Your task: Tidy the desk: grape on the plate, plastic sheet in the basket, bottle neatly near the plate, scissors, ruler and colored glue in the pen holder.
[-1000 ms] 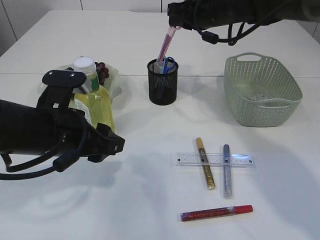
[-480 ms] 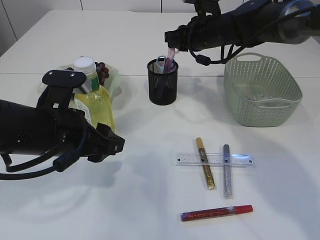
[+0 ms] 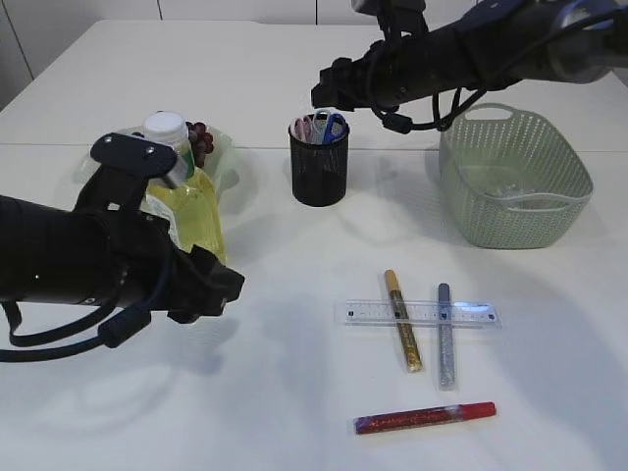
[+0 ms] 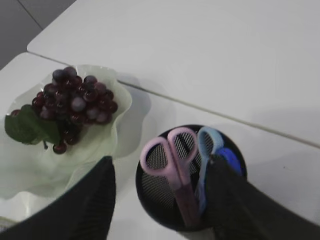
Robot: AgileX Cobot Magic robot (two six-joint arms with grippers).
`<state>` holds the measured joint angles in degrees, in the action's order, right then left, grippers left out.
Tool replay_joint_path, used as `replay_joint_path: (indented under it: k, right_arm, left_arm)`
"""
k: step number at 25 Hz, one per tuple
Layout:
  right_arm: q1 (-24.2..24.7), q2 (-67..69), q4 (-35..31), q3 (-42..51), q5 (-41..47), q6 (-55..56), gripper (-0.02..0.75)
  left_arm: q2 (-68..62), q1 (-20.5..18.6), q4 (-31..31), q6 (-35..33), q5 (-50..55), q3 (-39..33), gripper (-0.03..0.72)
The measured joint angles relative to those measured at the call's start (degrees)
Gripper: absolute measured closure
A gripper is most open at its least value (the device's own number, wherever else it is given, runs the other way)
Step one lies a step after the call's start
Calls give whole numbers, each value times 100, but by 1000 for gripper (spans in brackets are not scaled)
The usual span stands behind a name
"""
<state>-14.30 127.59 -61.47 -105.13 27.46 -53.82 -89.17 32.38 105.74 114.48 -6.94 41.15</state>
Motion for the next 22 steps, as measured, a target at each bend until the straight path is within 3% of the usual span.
replay_joint_path:
  k: [6, 8, 22]
  right_arm:
    - [0, -530, 2574, 0, 995, 2427, 281]
    - [0, -787, 3143, 0, 1452, 2888, 281]
    - [0, -1703, 4629, -4, 3802, 4517, 281]
  left_arm:
    - [0, 0, 0, -1202, 22, 0, 291]
    - [0, 0, 0, -1492, 48, 0, 291]
    - [0, 0, -21, -3362, 635, 0, 292]
